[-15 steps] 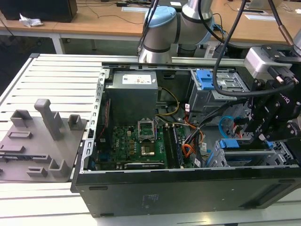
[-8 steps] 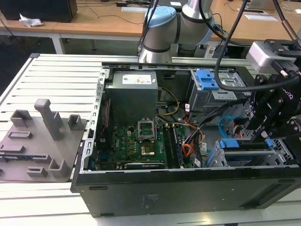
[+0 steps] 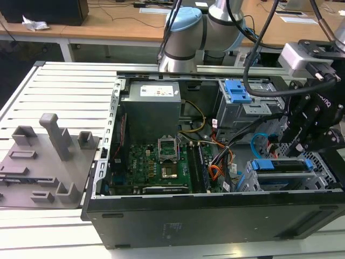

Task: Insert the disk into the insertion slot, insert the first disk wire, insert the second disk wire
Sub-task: 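Insert the first disk wire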

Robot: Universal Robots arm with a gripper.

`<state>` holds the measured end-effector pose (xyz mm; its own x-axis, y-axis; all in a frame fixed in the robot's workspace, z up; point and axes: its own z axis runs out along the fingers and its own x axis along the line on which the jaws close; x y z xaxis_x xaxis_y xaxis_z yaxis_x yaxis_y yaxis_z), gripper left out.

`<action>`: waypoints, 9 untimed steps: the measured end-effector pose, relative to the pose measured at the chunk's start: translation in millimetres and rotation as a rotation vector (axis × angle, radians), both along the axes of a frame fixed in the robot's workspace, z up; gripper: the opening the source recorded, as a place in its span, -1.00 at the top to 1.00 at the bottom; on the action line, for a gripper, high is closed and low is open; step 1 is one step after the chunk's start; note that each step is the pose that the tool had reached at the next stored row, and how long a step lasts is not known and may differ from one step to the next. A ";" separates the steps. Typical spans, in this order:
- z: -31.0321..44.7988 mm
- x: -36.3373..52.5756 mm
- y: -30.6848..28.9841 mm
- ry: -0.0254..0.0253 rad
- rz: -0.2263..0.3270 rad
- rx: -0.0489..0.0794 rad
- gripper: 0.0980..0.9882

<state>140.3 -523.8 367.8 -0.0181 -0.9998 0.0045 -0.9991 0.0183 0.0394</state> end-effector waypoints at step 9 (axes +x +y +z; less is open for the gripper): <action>0.0 0.0 40.4 0.0000 0.000 -0.001 0.41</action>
<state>140.3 -483.3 367.7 -0.0181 -0.9998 0.0050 -0.9991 0.0183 0.0393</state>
